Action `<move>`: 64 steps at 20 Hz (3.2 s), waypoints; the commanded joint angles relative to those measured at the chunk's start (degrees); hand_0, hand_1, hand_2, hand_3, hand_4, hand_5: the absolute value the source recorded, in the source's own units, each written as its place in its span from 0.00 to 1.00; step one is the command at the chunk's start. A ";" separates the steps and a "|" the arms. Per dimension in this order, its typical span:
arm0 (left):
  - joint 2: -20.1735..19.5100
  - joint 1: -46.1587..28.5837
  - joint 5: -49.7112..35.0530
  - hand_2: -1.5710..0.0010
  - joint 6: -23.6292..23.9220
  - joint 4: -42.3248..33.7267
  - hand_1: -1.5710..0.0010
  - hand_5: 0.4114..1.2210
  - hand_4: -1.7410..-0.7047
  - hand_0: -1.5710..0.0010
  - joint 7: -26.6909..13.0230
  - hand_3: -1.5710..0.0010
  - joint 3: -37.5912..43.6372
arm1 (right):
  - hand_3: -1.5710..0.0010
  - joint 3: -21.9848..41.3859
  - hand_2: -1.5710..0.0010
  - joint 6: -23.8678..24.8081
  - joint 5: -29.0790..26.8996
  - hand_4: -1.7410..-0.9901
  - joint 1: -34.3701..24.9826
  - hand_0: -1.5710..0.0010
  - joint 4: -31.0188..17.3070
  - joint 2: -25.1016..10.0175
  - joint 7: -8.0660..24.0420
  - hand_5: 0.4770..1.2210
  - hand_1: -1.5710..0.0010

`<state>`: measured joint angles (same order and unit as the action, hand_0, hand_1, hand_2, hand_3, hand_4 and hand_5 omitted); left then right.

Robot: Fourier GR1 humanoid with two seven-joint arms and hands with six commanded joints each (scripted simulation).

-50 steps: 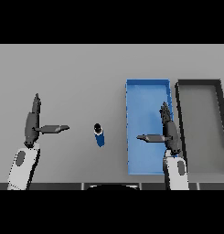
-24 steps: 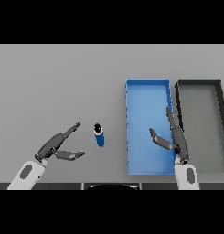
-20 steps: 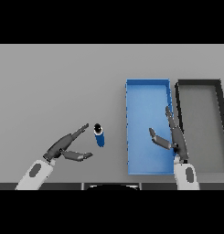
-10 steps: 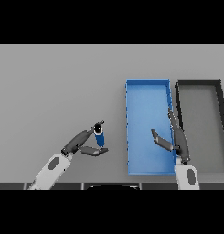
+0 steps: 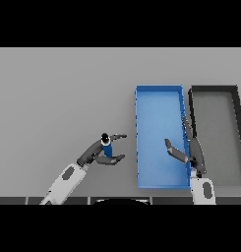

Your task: Pick up the blue pipe and place it into the blue bin.

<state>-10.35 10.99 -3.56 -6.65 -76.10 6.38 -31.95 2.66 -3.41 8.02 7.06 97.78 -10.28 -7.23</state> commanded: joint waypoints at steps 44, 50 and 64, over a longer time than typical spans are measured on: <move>9.57 0.55 6.37 0.00 -7.20 -14.94 0.00 1.00 0.26 0.00 -2.50 0.00 2.77 | 1.00 2.76 0.93 -11.43 -19.09 0.67 0.89 1.00 22.52 -6.93 15.40 0.13 0.99; 10.46 2.02 7.83 0.00 -7.91 -15.42 0.00 1.00 0.26 0.00 -5.13 0.00 4.50 | 1.00 8.55 0.96 -14.76 -20.47 0.60 -11.37 1.00 23.08 -10.09 25.79 0.11 1.00; 12.90 1.43 9.44 0.00 -12.65 -13.15 0.00 1.00 0.26 0.00 -4.97 0.00 8.01 | 1.00 19.26 0.95 -18.11 -22.27 0.74 -34.12 0.98 16.07 -4.47 36.65 0.06 0.98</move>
<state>2.52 12.42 5.98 -19.39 -89.24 1.39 -23.93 21.93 -21.49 -14.23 -27.08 113.85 -14.71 29.50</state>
